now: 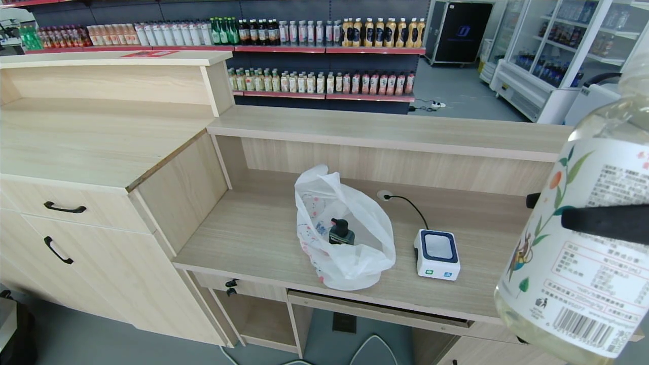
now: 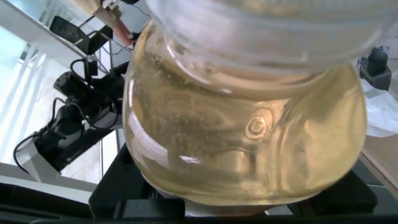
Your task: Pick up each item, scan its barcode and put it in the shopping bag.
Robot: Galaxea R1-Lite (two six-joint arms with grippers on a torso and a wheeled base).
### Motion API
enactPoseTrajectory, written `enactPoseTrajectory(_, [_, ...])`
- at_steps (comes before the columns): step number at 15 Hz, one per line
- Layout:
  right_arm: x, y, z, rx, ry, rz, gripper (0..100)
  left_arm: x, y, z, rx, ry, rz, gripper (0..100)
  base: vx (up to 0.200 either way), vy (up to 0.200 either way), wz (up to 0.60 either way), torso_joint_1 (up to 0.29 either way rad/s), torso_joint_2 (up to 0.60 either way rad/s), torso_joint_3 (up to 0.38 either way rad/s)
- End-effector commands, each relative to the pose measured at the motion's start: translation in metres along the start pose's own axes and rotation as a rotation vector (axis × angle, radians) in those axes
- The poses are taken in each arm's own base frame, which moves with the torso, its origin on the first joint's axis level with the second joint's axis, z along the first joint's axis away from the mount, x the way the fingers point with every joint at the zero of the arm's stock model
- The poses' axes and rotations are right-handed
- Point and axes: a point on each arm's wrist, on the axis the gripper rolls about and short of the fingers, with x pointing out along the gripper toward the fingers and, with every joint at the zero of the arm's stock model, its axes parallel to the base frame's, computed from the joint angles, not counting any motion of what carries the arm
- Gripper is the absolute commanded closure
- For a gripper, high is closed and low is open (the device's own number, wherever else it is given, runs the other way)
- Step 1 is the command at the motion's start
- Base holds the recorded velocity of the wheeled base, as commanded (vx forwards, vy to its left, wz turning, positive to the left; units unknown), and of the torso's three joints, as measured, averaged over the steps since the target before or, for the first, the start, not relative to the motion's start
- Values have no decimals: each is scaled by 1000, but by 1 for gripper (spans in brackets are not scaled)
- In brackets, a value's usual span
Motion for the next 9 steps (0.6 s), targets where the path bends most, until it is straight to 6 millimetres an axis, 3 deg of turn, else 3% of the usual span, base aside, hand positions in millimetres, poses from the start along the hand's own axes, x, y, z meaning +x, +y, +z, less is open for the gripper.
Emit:
enactPoseTrajectory(1, [0, 3, 2, -8, -2, 19, 100, 0, 0, 0, 0, -1, 0, 0, 0, 0, 0, 0, 0, 0])
enactPoseTrajectory(9, [0, 5, 1, -6, 4, 28, 100, 0, 0, 0, 0, -2, 0, 0, 0, 0, 0, 0, 0, 0])
